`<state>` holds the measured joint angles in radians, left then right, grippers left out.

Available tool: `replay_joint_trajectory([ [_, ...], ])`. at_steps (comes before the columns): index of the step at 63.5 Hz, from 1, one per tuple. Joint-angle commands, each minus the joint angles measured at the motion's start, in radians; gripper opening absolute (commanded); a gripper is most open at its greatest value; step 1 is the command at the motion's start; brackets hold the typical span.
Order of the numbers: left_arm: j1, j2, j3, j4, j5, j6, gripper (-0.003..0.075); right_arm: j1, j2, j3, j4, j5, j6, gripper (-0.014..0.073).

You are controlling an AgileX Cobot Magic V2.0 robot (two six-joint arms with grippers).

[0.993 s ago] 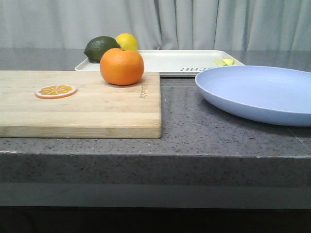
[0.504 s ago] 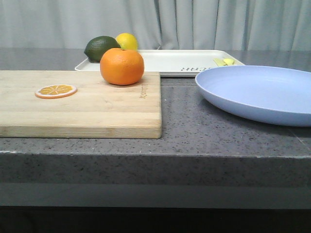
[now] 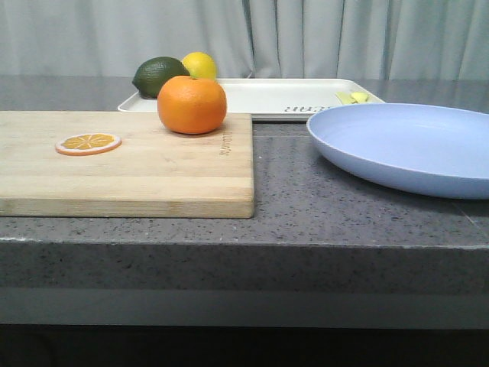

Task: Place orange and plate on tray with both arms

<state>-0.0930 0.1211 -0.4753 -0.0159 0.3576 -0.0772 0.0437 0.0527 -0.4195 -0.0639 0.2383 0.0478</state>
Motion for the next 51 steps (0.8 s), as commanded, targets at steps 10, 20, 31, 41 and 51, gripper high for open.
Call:
replay_joint_trajectory([
  [10, -0.002, 0.178, -0.209, 0.0, 0.083, -0.002, -0.002, -0.006, 0.212, -0.203, -0.024, 0.133, -0.004, -0.0065],
  [20, -0.002, 0.27, -0.253, 0.0, 0.127, -0.002, -0.002, -0.006, 0.354, -0.269, -0.024, 0.294, -0.004, -0.0065],
  [31, -0.002, 0.315, -0.245, -0.011, 0.131, -0.002, -0.002, -0.006, 0.453, -0.269, -0.024, 0.347, -0.004, -0.0065],
  [41, -0.002, 0.34, -0.245, -0.013, 0.138, -0.002, -0.002, -0.006, 0.496, -0.268, -0.02, 0.355, -0.004, -0.0065],
  [51, -0.002, 0.369, -0.245, -0.013, 0.191, -0.002, -0.0019, -0.006, 0.502, -0.267, -0.02, 0.355, -0.004, -0.0065],
])
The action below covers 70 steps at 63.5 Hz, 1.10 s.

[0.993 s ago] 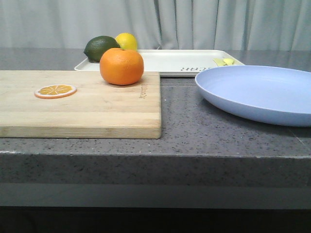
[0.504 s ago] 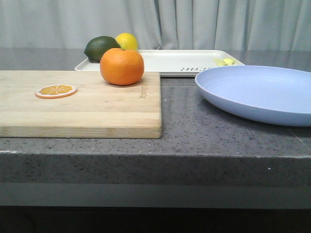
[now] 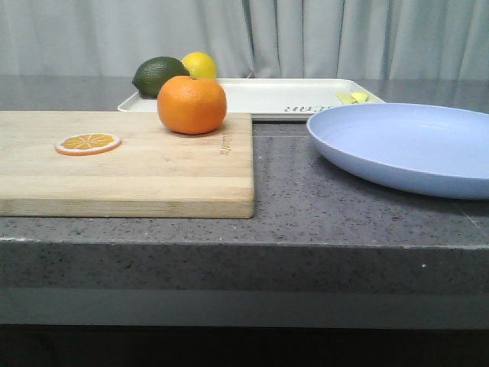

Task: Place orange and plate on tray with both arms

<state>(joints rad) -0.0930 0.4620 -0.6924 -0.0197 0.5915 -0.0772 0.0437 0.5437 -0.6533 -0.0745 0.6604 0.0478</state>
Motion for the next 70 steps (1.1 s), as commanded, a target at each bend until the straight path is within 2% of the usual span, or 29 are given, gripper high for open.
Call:
replay_joint_trajectory([
  [1, -0.002, 0.03, -0.028, -0.009, -0.036, -0.002, -0.0019, -0.006, 0.011, -0.033, -0.009, -0.067, -0.004, -0.0064],
  [7, -0.002, 0.05, -0.028, -0.009, -0.004, -0.002, -0.0008, -0.006, 0.011, -0.033, -0.009, -0.065, -0.004, -0.0033],
  [14, -0.002, 0.071, -0.028, -0.009, 0.013, -0.002, 0.0085, -0.006, 0.011, -0.033, -0.009, -0.049, -0.004, 0.0112],
  [18, -0.002, 0.081, -0.028, -0.009, 0.019, -0.002, 0.0195, -0.006, 0.011, -0.033, -0.009, -0.035, -0.004, 0.0241],
  [23, -0.002, 0.095, -0.028, -0.009, 0.02, -0.002, 0.0361, -0.005, 0.011, -0.033, -0.007, -0.019, -0.004, 0.0458],
  [26, -0.002, 0.102, -0.028, -0.009, 0.02, -0.002, 0.0454, -0.005, 0.011, -0.033, 0.0, -0.013, -0.004, 0.0542],
  [31, -0.002, 0.122, -0.028, -0.006, 0.02, -0.002, 0.0559, -0.005, 0.011, -0.033, 0.006, 0.003, -0.004, 0.0647],
  [35, -0.002, 0.138, -0.028, -0.004, 0.02, 0.005, 0.0593, -0.005, 0.011, -0.033, 0.006, 0.018, -0.004, 0.0658],
  [42, -0.028, 0.183, -0.035, -0.024, -0.003, 0.027, 0.0589, 0.012, 0.011, -0.033, 0.028, 0.028, -0.034, 0.0646],
  [52, -0.156, 0.276, -0.072, -0.026, -0.05, 0.059, 0.0589, 0.089, 0.011, -0.033, 0.105, 0.045, -0.15, 0.0646],
  [70, -0.361, 0.531, -0.228, 0.02, -0.1, 0.077, 0.0589, 0.135, 0.011, -0.033, 0.105, 0.063, -0.175, 0.0646],
])
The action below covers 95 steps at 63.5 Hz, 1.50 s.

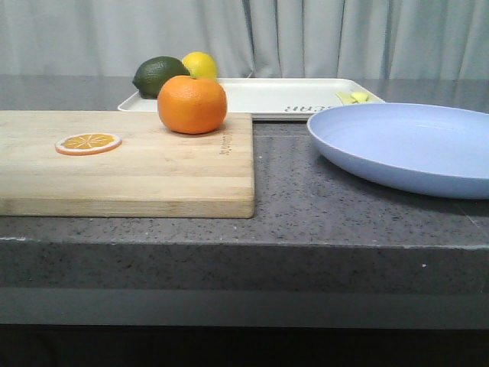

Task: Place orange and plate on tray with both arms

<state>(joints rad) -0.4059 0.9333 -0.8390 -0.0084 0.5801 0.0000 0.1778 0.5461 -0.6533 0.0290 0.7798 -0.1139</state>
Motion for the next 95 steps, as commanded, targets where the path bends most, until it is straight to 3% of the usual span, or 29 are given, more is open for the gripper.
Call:
replay_joint_trajectory([
  [1, -0.055, 0.08, -0.09, 0.008, -0.09, 0.0, 0.0589, 0.0, 0.008, -0.033, 0.002, -0.057, -0.014, 0.0646],
  [24, -0.163, 0.428, -0.354, 0.025, -0.097, 0.0, 0.0589, 0.0, 0.008, -0.033, 0.002, -0.057, -0.014, 0.0646],
  [48, -0.165, 0.691, -0.562, 0.025, -0.094, 0.0, 0.0589, 0.0, 0.008, -0.033, 0.002, -0.035, -0.014, 0.0646],
  [95, -0.166, 0.852, -0.622, -0.003, -0.041, 0.0, 0.0589, 0.0, 0.008, -0.033, 0.002, -0.022, -0.014, 0.0646],
])
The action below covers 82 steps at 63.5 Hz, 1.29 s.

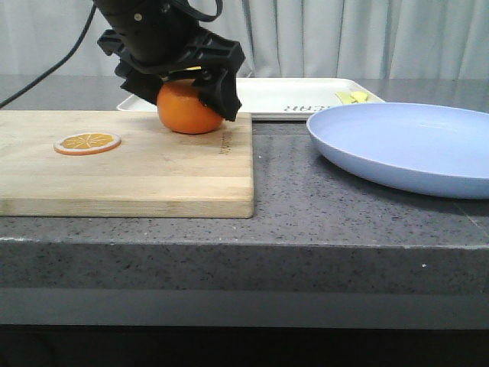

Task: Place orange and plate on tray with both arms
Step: 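Reach the left gripper down and grasp the large orange, then lift the orange with the left gripper and lower it onto the blue plate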

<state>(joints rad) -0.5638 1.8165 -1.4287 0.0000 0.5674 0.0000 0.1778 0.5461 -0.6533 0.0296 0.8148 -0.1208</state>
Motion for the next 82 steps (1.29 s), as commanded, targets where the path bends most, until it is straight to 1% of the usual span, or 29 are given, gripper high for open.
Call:
replay_joint_trajectory([
  [1, -0.008, -0.028, -0.033, -0.012, -0.024, 0.0, 0.0589, 0.0, 0.008, -0.033, 0.001, -0.057, -0.007, 0.0646],
  [11, -0.008, -0.022, -0.033, -0.012, -0.014, 0.0, 0.0588, 0.0, 0.008, -0.033, 0.001, -0.056, -0.007, 0.0646],
  [18, -0.008, -0.022, -0.033, -0.012, -0.023, 0.0, 0.0573, 0.0, 0.008, -0.033, 0.001, -0.055, -0.007, 0.0646],
  [23, -0.008, -0.022, -0.033, -0.012, -0.026, 0.0, 0.0522, 0.0, 0.008, -0.033, 0.001, -0.055, -0.007, 0.0646],
  [30, -0.008, -0.022, -0.033, -0.012, -0.026, 0.0, 0.0424, 0.0, 0.008, -0.033, 0.001, -0.054, -0.007, 0.0646],
  [34, -0.008, -0.022, -0.033, -0.012, -0.026, 0.0, 0.0392, 0.0, 0.008, -0.033, 0.001, -0.054, -0.007, 0.0646],
  [41, -0.008, -0.026, -0.037, -0.012, -0.021, 0.0, 0.039, 0.0, 0.008, -0.033, 0.001, -0.054, -0.007, 0.0646],
  [53, -0.033, -0.027, -0.126, -0.012, 0.067, 0.0, 0.039, -0.001, 0.008, -0.033, -0.001, -0.069, -0.007, 0.0646],
  [61, -0.082, -0.027, -0.196, -0.01, 0.096, 0.0, 0.039, -0.001, 0.008, -0.039, -0.001, -0.069, 0.0, 0.0646],
  [71, -0.159, -0.019, -0.258, 0.0, 0.089, 0.0, 0.0395, -0.001, 0.002, -0.058, -0.003, -0.052, 0.037, 0.0646],
  [75, -0.187, -0.003, -0.281, 0.008, 0.087, 0.0, 0.0411, -0.003, -0.011, -0.061, -0.006, -0.051, 0.06, 0.0646],
  [82, -0.229, 0.038, -0.332, 0.008, 0.089, 0.0, 0.0445, -0.003, -0.048, -0.061, -0.05, -0.04, 0.121, 0.0646],
])
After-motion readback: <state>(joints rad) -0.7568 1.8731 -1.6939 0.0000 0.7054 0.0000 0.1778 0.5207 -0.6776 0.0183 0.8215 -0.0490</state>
